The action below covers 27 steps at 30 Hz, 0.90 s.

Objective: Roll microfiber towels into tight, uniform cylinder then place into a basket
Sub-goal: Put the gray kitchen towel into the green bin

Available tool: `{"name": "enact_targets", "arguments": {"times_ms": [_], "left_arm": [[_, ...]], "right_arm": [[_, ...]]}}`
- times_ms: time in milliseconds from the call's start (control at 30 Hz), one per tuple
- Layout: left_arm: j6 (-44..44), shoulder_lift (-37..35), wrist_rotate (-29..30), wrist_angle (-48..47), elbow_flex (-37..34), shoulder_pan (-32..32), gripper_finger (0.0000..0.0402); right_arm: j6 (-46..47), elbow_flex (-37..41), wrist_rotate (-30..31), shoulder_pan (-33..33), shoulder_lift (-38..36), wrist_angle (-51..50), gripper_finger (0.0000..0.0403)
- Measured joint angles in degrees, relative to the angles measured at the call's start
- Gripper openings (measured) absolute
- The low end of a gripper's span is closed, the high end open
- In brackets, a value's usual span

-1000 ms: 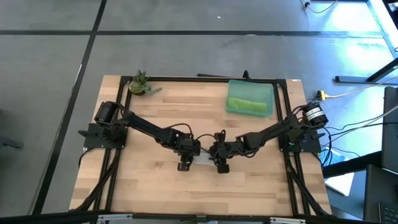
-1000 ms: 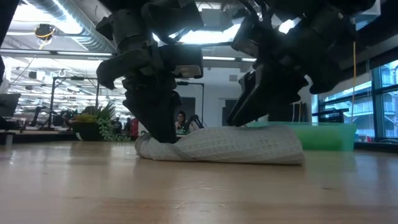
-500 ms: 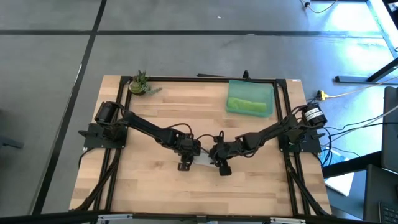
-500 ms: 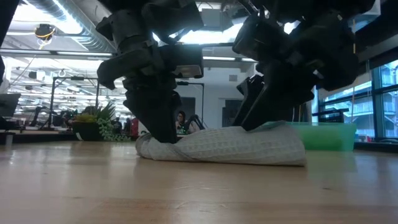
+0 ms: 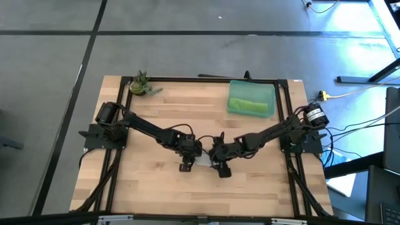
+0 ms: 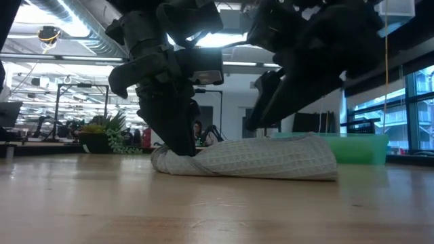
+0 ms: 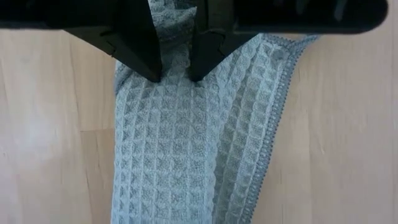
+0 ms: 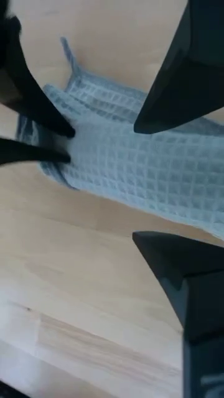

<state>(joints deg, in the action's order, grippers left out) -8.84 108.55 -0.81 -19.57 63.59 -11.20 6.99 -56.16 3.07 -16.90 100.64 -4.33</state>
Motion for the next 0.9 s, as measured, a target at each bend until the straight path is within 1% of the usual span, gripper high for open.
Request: {"name": "enact_targets", "arguments": {"times_ms": [167,467,733,900], "left_arm": [[0.0,0.0,0.0,0.8,0.0,0.0,0.0086],[0.0,0.3,0.0,6.6,-0.2,0.0,0.0086],[0.0,0.3,0.0,7.0,-0.2,0.0,0.0086],[0.0,0.3,0.0,7.1,-0.2,0.0,0.0086]], "right_arm": [[0.3,0.0,-0.2,-0.5,0.0,-0.7,0.0273],[0.3,0.0,-0.2,-0.6,0.0,-0.9,0.0273],[0.4,0.0,-0.2,-0.6,0.0,-4.2,0.0273],[0.5,0.0,-0.1,-0.6,0.0,-4.5,0.0273]]}}
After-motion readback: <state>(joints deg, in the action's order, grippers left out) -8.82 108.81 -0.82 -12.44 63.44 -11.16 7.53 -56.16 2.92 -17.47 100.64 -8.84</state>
